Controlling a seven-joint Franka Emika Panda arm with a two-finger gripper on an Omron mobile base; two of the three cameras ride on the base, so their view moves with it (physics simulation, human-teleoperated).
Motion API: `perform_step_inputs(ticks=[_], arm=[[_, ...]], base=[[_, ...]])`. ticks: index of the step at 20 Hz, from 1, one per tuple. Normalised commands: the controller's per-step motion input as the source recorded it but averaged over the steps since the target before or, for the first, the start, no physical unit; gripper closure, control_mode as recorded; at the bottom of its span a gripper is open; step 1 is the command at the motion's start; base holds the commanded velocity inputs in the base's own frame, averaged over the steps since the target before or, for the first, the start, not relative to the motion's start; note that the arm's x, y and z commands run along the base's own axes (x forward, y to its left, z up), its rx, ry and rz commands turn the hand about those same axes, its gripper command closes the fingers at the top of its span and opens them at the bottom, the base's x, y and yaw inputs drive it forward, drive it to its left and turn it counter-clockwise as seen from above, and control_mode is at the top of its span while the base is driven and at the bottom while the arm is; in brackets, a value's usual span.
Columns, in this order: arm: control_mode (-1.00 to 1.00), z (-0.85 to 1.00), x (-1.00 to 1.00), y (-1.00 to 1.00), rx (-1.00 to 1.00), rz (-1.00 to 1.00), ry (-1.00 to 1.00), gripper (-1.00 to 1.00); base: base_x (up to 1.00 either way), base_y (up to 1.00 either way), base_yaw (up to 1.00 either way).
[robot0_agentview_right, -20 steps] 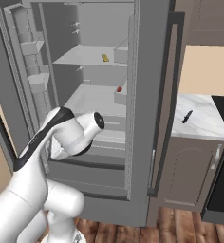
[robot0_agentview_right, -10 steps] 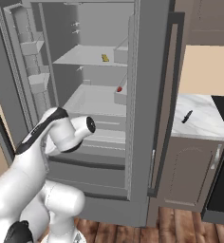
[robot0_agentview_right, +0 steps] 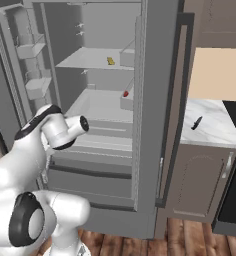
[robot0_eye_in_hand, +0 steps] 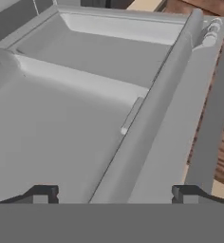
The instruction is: Retrieve the butter from the fridge and place it on a plate on the dining table. Then retrieve the butter knife by the fridge and place it near the plate.
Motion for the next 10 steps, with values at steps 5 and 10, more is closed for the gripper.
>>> perform_step_inputs(ticks=[5, 10], arm=[[-1.0, 0.0, -0.03, 0.49, 0.0, 0.03, 0.03, -1.0], [-1.0, 0.0, -0.29, 0.57, 0.0, 0.0, 0.0, -1.0]], base=[[0.0, 0.0, 0.0], [0.0, 0.0, 0.0]])
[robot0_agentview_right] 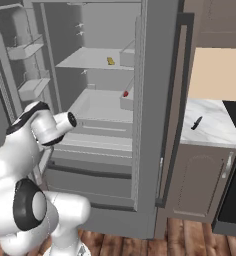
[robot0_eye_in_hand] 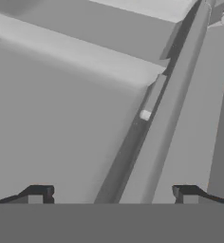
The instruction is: Retrieve the butter from the fridge and place it on a plate on the dining table. Then retrieve the butter knife by the fridge and place it near the plate.
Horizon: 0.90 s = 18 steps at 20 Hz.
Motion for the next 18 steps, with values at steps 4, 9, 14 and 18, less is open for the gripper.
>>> perform_step_inputs(ticks=[4, 9, 14, 18], arm=[[-1.0, 0.0, -0.39, 0.49, 0.0, -0.02, 0.0, -1.0], [-1.0, 0.0, -0.23, 0.54, 0.0, -0.06, 0.0, -1.0], [-1.0, 0.0, -0.01, 0.3, 0.0, -0.04, 0.0, -1.0], [-1.0, 0.04, 0.0, 0.03, 0.0, 0.0, 0.03, -1.0]], base=[[0.0, 0.0, 0.0], [0.0, 0.0, 0.0], [0.0, 0.0, 0.0], [0.0, 0.0, 0.0]])
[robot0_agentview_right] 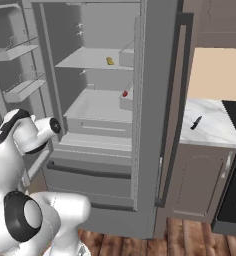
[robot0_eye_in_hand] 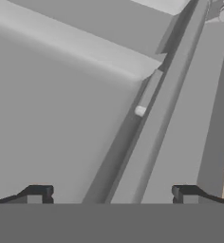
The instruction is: Retrieve the butter from the fridge and place it on a plate on the dining table. Then retrieve the butter knife by the fridge and place it near the plate.
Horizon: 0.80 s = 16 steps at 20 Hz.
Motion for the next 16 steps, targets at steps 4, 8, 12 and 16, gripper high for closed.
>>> perform_step_inputs(ticks=[4, 8, 12, 16], arm=[[-1.0, 0.29, -0.04, -0.19, 0.0, 0.0, 0.08, -1.0], [-1.0, 0.19, -0.02, -0.41, 0.0, 0.0, 0.09, -1.0], [-1.0, 0.11, -0.15, -0.24, 0.0, 0.0, 0.08, -1.0], [-1.0, 0.03, -0.12, -0.36, -0.01, 0.0, 0.02, -1.0]], base=[[0.0, 0.0, 0.0], [0.0, 0.0, 0.0], [0.0, 0.0, 0.0], [0.0, 0.0, 0.0]])
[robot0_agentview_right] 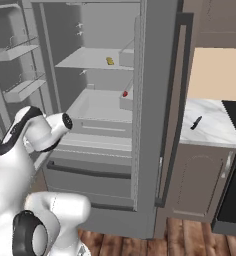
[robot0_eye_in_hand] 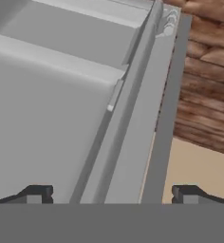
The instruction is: Retrieve the butter from the fridge and place it on a plate on the dining table. Then retrieve the butter knife by the fridge and place it near the plate.
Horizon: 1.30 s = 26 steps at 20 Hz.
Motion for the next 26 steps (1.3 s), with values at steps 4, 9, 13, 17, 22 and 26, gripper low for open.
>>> perform_step_inputs(ticks=[4, 9, 13, 17, 22, 26], arm=[[-1.0, -0.22, -0.03, -0.77, -0.23, 0.0, 0.0, -1.0], [-1.0, -0.07, -0.04, -0.85, -0.4, 0.02, -0.1, -1.0], [-1.0, -0.02, 0.0, -1.0, -0.43, 0.15, -0.19, -1.0], [-1.0, 0.0, -0.06, -0.98, -0.47, 0.33, -0.32, -1.0], [-1.0, -0.02, -0.09, -0.79, -0.56, 0.49, -0.22, -1.0], [-1.0, -0.16, -0.15, -0.29, -0.57, 0.74, -0.06, -1.0]], base=[[0.0, 0.0, 0.0], [0.0, 0.0, 0.0], [0.0, 0.0, 0.0], [0.0, 0.0, 0.0], [0.0, 0.0, 0.0], [0.0, 0.0, 0.0]])
